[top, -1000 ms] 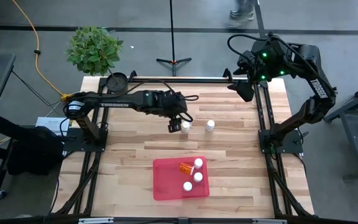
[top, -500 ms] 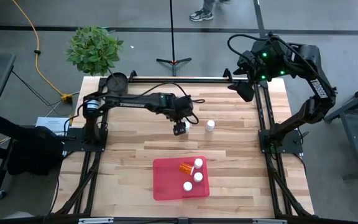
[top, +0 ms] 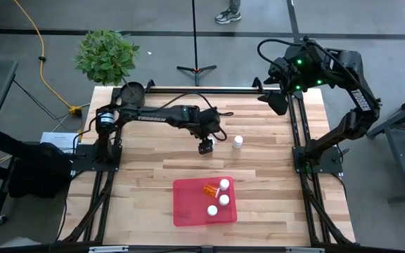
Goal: Pick and place pill bottles into a basket
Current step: Put the white medicine bottle into the red container
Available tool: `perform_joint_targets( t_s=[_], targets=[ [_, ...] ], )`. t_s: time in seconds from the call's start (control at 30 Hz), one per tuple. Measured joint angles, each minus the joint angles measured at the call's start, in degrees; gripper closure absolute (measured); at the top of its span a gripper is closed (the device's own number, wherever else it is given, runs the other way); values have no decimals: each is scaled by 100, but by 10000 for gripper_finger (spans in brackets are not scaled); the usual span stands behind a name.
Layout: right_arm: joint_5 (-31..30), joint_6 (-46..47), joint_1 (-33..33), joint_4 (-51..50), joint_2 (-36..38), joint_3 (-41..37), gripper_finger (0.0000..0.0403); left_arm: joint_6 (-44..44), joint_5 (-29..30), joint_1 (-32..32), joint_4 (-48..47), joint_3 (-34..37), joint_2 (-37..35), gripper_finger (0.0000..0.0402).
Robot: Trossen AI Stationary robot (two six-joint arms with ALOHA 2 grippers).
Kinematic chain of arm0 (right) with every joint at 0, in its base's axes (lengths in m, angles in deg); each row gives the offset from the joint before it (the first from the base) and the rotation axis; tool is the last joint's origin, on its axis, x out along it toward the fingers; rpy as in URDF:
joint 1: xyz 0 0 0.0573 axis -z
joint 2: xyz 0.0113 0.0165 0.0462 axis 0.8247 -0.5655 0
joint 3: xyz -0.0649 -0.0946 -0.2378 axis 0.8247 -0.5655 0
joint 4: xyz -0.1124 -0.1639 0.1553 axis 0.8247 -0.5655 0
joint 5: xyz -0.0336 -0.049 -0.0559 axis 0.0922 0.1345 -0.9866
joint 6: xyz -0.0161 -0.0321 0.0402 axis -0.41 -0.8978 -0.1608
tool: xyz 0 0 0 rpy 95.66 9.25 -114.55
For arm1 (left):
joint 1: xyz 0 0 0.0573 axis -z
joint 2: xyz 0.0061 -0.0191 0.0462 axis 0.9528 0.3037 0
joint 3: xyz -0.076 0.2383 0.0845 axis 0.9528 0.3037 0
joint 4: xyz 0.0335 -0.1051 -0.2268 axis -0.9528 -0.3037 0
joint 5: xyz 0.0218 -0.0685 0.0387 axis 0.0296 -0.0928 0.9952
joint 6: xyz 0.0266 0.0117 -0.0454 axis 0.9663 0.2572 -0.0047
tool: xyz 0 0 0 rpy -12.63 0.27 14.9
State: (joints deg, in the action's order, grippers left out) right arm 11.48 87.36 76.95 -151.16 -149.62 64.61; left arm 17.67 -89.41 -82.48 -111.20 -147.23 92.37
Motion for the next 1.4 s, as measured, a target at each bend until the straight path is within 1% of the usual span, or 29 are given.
perform_joint_targets(
  t_s=[0.2,0.27,0.37,0.43,0.9,1.03,1.13,1.23,1.3,1.4],
  targets=[
    [1,-20,1,0,0,0,91,25,-10,-39,66,2,83,92],
    [3,-21,2,-1,0,0,91,21,-62,-41,223,-17,156,92],
    [13,-20,1,0,0,0,91,31,-63,-52,142,15,199,92],
    [13,-13,0,0,0,0,91,32,-63,-52,313,-11,187,92],
    [19,2,0,0,0,0,91,36,-195,-111,157,-4,186,92],
    [20,4,0,0,0,0,91,32,-205,-109,153,-2,271,92],
    [20,4,0,0,0,0,91,32,-324,-110,239,-14,329,92],
    [20,4,0,0,0,0,91,27,-326,-109,106,7,390,92],
    [20,4,0,0,1,0,91,26,-336,-109,256,-6,449,92],
    [20,4,0,0,0,0,91,7,-454,-109,195,-4,510,92]
  ],
)
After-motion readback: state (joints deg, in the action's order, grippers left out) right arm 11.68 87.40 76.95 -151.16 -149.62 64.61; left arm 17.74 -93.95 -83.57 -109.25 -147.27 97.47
